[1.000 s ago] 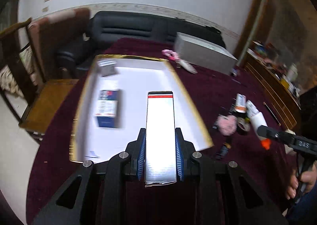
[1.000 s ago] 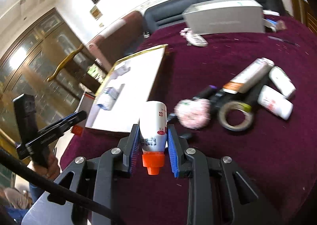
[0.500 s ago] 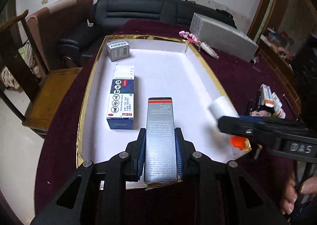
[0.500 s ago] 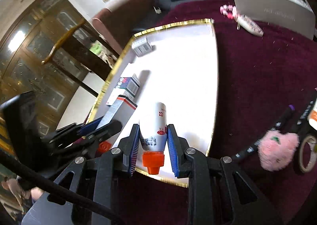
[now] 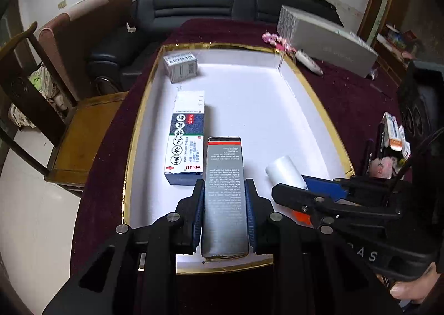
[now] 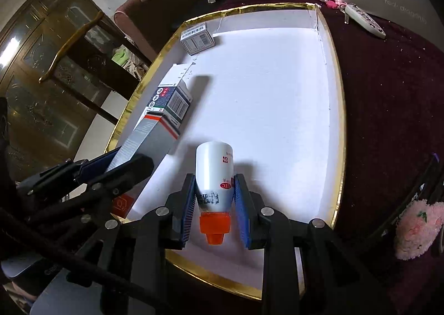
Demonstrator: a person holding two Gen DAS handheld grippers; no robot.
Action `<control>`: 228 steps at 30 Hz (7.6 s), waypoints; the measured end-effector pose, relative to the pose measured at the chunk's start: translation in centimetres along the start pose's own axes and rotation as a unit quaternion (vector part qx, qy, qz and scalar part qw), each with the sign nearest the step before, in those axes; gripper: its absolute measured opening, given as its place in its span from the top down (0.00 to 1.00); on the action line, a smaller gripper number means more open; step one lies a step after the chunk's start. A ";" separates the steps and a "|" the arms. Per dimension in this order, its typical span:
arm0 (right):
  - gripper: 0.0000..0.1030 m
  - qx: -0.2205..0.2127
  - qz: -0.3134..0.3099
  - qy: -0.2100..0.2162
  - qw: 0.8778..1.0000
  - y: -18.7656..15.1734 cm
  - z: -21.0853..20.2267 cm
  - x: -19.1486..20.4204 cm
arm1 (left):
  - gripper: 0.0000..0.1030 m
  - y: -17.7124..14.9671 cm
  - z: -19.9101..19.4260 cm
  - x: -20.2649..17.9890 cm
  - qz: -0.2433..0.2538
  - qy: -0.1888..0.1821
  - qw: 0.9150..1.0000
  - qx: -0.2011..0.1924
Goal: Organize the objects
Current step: 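Carry the grey box and orange-capped bottle into the tray and open both tools, then grasp the black gold-banded tube with the left tool while the right tool grasps the black tape roll, then carry the black tube and tape roll over the tray and lower them in, then open both tools and move them back toward the cluttered items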
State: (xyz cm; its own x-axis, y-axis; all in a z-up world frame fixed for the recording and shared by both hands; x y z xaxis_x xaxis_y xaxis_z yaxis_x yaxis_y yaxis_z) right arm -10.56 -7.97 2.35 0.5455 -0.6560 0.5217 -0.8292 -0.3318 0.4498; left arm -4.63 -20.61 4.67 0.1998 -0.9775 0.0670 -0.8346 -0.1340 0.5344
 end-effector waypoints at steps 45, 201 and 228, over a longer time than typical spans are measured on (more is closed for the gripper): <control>0.62 -0.001 0.006 0.068 0.998 -0.8 1.0 3.9 | 0.72 -1.8 -2.9 5.1 -0.040 -0.066 0.996 -0.043; 0.42 0.046 -0.188 -0.022 0.981 -0.9 2.7 3.2 | 0.86 -1.4 1.8 2.1 -0.022 -0.043 0.999 -0.005; 0.41 0.067 -0.165 -0.010 0.984 -0.5 3.9 5.3 | 0.86 -1.5 -2.7 5.6 -0.067 -0.081 0.993 -0.052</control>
State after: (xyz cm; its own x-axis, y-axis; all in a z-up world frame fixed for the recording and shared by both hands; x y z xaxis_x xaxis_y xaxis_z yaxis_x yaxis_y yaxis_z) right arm -7.75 -13.91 2.02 0.7858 -0.5112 0.3482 -0.6173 -0.6137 0.4923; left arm -0.89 -25.41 6.53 0.2130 -0.9666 -0.1426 -0.7466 -0.2551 0.6144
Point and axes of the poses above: each gripper's, at about its wrist camera, not at the fingertips, and z roughly the way its jaws point, x to its left, y to its top, the point moved 2 cm from there along z, roughly the way its jaws point, and after that the axes turned 8 degrees about y, right-handed, at the moved point
